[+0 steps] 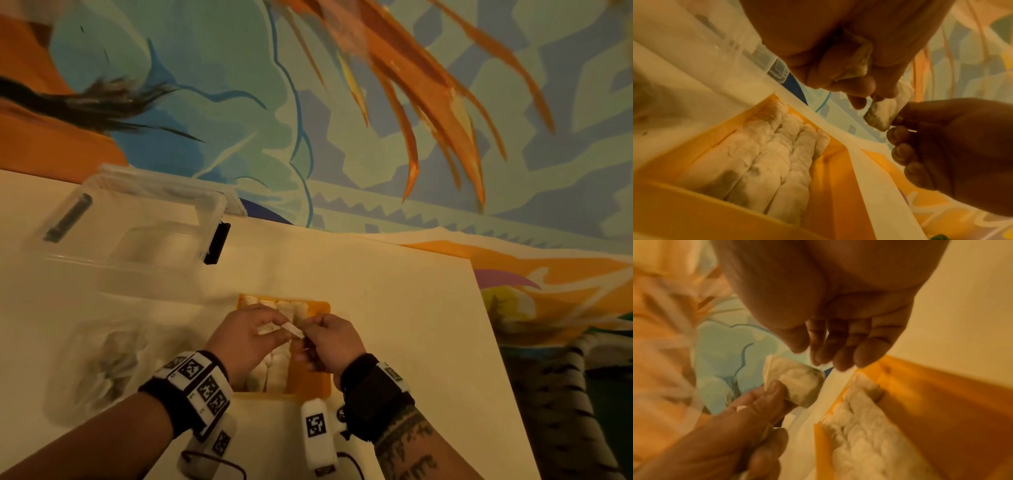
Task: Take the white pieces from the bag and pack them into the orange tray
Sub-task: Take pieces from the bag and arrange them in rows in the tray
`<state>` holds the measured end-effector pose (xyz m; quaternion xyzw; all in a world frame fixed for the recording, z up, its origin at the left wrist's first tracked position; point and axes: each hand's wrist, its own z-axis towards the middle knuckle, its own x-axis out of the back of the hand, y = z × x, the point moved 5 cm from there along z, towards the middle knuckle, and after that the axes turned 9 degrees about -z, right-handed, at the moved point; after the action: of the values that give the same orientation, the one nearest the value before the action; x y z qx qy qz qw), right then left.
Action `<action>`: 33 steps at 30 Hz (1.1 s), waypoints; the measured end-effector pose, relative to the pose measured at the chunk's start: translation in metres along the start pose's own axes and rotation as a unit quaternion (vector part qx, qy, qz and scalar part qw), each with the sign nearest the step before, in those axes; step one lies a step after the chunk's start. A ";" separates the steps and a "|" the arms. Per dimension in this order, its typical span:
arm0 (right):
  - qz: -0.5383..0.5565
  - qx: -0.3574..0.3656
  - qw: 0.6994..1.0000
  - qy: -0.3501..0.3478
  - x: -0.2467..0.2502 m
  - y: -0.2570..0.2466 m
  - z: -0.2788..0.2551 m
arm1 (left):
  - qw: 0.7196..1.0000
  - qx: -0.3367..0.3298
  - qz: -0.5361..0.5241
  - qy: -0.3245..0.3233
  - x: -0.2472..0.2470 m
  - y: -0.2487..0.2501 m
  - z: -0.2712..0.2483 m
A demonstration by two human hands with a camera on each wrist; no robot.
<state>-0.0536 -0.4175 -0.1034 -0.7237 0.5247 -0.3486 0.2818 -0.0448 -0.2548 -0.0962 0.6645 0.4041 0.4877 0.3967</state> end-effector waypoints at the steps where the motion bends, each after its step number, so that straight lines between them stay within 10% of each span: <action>1: -0.039 0.020 0.999 0.024 0.004 0.000 0.002 | 1.000 0.018 -0.008 0.005 0.001 -0.003 0.001; 9: -0.259 0.209 0.941 0.068 0.004 -0.016 0.000 | 0.998 0.056 0.007 -0.020 0.001 -0.022 0.005; 15: -0.209 0.170 0.961 0.062 0.000 0.000 0.009 | 0.997 0.064 0.002 -0.031 -0.001 -0.032 0.007; 20: -0.318 0.153 0.935 0.036 -0.004 0.008 0.018 | 0.993 0.061 0.085 -0.054 -0.003 -0.041 0.013; 26: -0.366 0.023 0.923 0.113 0.014 -0.001 0.063 | 0.976 0.118 0.162 0.081 0.043 -0.069 0.032; 33: -0.435 -0.051 0.893 0.103 -0.003 -0.005 0.099 | 0.959 0.205 0.193 0.026 0.046 -0.100 0.032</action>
<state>0.0278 -0.4087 -0.1592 -0.8528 0.2009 -0.4819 0.0092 -0.0198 -0.1802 -0.1799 0.7839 0.3698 0.4788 0.1393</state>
